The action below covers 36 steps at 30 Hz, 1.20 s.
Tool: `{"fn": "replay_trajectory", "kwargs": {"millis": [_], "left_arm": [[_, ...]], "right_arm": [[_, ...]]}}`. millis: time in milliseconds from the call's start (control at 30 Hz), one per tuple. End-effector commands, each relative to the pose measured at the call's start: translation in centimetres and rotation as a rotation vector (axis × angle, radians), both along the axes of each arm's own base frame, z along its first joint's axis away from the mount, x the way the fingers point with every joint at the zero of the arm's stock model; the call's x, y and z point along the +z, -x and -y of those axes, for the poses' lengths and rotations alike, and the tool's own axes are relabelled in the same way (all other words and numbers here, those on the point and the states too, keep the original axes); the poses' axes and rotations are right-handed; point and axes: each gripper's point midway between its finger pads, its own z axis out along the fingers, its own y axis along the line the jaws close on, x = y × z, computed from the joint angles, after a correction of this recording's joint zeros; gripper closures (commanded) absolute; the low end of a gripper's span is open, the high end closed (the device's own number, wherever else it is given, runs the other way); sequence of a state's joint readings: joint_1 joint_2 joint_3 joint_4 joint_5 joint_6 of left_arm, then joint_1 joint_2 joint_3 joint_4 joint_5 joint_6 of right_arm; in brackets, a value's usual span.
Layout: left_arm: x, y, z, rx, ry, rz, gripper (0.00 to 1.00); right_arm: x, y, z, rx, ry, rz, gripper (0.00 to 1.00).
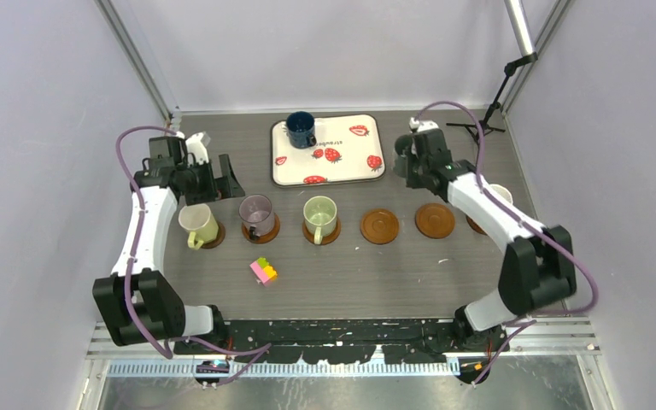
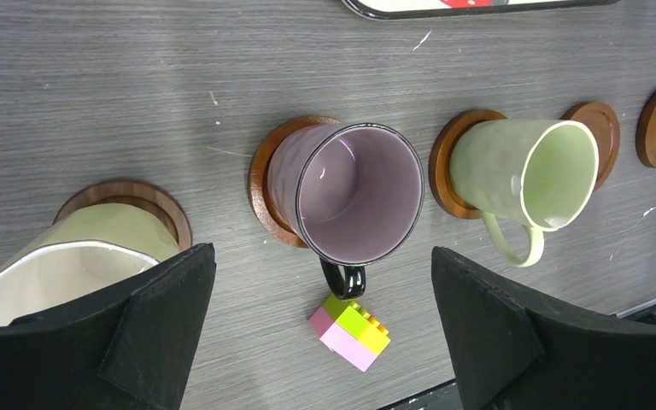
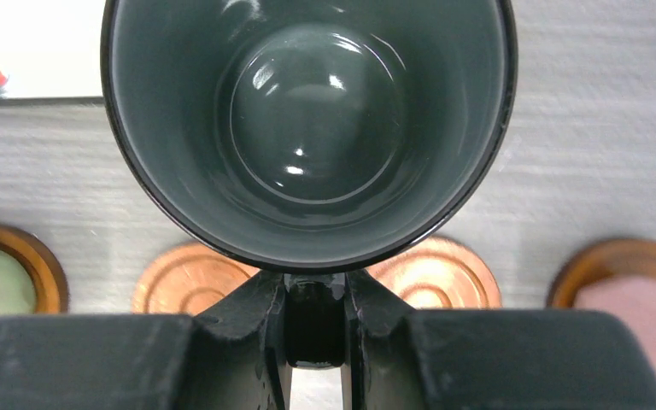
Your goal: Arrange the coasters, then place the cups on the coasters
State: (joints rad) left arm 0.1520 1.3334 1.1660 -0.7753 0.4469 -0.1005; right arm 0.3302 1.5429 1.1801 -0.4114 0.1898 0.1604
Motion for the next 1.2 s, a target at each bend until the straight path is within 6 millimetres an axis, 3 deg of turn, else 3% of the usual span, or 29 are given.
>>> {"fn": "replay_trajectory", "kwargs": {"millis": [0, 167, 367, 767, 1167], "left_arm": [[1.9, 0.1, -0.1, 0.009, 0.000, 0.057, 0.00], [2.5, 0.3, 0.0, 0.031, 0.014, 0.060, 0.00], [3.1, -0.2, 0.5, 0.041, 0.051, 0.068, 0.00], [3.0, -0.2, 0.4, 0.041, 0.048, 0.064, 0.00], [3.0, -0.2, 0.4, 0.038, 0.049, 0.064, 0.00]], "right_arm": [[5.0, 1.0, 2.6, -0.071, -0.068, 0.195, 1.00], [3.1, 4.8, 5.8, -0.125, -0.087, 0.150, 1.00], [0.3, 7.9, 7.6, -0.168, -0.068, 0.072, 1.00], [-2.0, 10.1, 8.1, -0.169, -0.067, -0.032, 1.00], [-4.2, 10.4, 8.1, -0.163, -0.056, -0.096, 1.00]]}}
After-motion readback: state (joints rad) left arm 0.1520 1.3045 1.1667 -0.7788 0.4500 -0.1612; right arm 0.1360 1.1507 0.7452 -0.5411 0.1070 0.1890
